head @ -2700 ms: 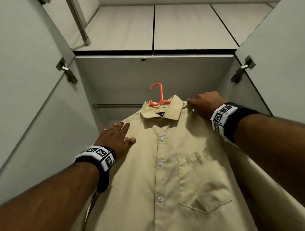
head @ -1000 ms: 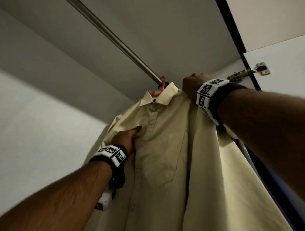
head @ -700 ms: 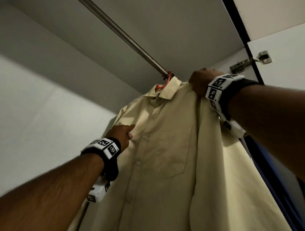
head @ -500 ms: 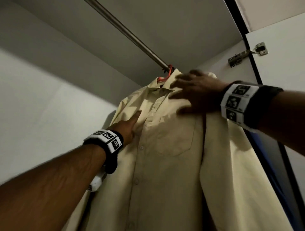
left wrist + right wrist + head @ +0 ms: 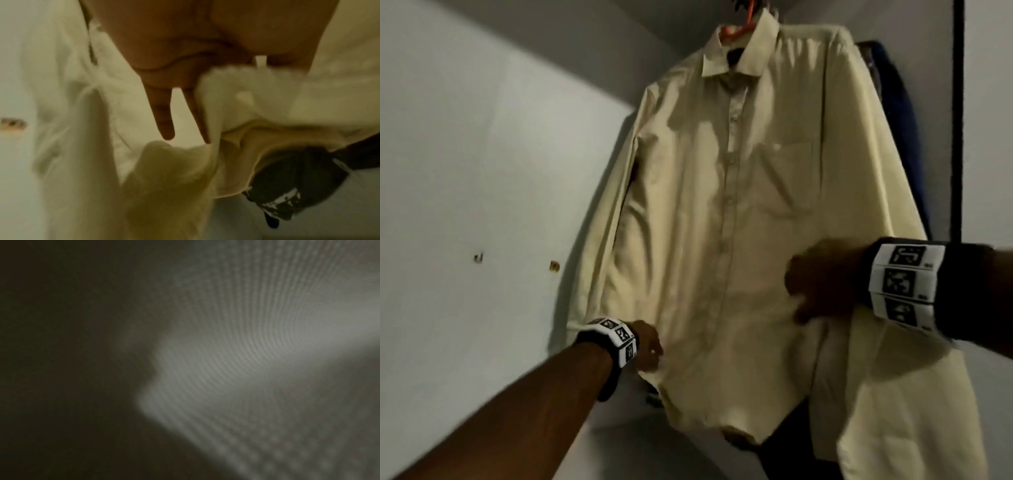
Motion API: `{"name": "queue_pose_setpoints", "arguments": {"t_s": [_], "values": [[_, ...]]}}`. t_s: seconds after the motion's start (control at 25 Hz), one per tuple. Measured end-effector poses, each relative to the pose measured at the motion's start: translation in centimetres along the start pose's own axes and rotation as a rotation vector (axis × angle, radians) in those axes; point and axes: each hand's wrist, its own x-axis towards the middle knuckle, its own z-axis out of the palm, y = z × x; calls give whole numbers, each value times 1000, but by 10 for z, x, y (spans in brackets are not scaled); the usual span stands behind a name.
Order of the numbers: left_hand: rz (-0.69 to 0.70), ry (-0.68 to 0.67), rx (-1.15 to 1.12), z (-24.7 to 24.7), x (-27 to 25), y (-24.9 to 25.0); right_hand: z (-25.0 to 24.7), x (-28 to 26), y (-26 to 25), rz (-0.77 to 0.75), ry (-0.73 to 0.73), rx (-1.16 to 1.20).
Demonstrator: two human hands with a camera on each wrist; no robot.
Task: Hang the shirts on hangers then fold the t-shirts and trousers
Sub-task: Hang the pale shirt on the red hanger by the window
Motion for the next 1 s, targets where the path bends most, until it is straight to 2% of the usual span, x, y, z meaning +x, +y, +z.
{"name": "queue_pose_setpoints", "arguments": {"t_s": [0.04, 0.12, 0.16, 0.2, 0.24, 0.28, 0.32, 0.36, 0.4, 0.48, 0.52, 0.6, 0.68, 0.8, 0.88, 0.92, 1.0], "values": [[-58, 150, -115, -3, -3, -1, 4, 0, -5, 8, 38, -10], [-91, 653, -283, -19, -4, -8, 15, 4, -21, -51, -71, 7], [-60, 781, -291, -21, -3, -10, 20, 6, -32, -91, -132, 47], [-16, 759, -267, -15, 0, -8, 23, 7, -39, -122, -142, 76], [23, 601, -225, 2, 6, -4, 24, 10, -44, -144, -115, 75], [25, 339, -146, 24, 10, 2, 23, 10, -46, -153, -82, 53], [-30, 107, -83, 45, 11, 6, 21, 9, -49, -157, -69, 32], [-95, 1, -63, 58, 10, 9, 19, 7, -52, -167, -89, 37], [-128, 42, -117, 63, 7, 12, 22, 6, -57, -188, -116, 50], [-83, 275, -222, 60, 0, 22, 31, 6, -74, -258, -105, 66], [-20, 360, -198, 59, -2, 28, 37, 5, -88, -284, -97, 47], [69, 442, -87, 63, -13, 48, 48, 1, -115, -294, -94, -4], [38, 448, -23, 79, -16, 61, 53, -3, -135, -270, -46, -12], [22, 423, -310, 72, -9, 66, 48, -4, -139, -239, 33, 75], [-25, 423, -421, 64, -7, 64, 46, -2, -138, -227, 2, 108], [-55, 393, -387, 66, -8, 62, 47, 0, -140, -231, -10, 111], [-52, 210, -248, 83, -12, 67, 53, 1, -153, -255, -72, 70]]}}
